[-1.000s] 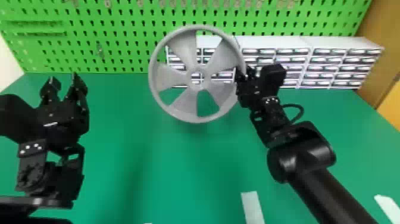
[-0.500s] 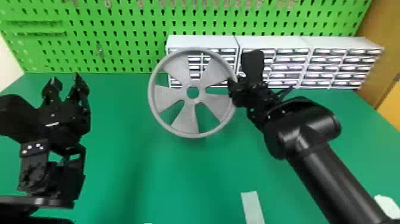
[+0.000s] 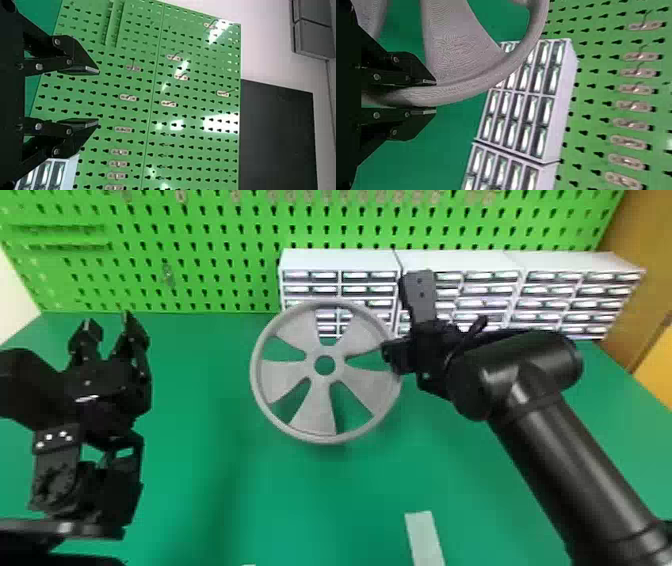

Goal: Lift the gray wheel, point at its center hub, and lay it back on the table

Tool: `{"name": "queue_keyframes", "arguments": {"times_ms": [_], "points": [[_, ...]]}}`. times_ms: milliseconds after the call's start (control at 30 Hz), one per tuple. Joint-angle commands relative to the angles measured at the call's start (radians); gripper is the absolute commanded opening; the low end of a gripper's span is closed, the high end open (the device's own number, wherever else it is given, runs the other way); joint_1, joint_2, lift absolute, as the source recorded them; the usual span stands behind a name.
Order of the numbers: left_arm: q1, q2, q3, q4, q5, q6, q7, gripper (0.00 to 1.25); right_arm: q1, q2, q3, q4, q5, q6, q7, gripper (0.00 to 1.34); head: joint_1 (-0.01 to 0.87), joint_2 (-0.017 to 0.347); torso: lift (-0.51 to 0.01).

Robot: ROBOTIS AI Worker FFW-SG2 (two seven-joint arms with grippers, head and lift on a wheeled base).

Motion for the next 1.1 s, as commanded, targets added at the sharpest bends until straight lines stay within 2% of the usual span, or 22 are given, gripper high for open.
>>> {"name": "queue_keyframes", "arguments": {"times_ms": [0,300,1067], "points": [[0.0,0.0,0.0,0.0,-0.001,-0.006,0.0,0.48,-0.025,0.0,-0.015,0.027,-0.056,0.1,0.0,0.08,0.692,0.048,-0.096],[-0.003,0.0,-0.002,0.0,-0.002,-0.012,0.0,0.49,-0.042,-0.012,-0.018,0.096,-0.151,0.187,0.001,0.08,0.692,0.048,-0.096],[-0.008,0.0,-0.005,0.003,-0.014,-0.015,0.0,0.49,-0.036,-0.02,0.042,0.19,-0.185,0.207,0.001,0.09,0.692,0.048,-0.096]]}}
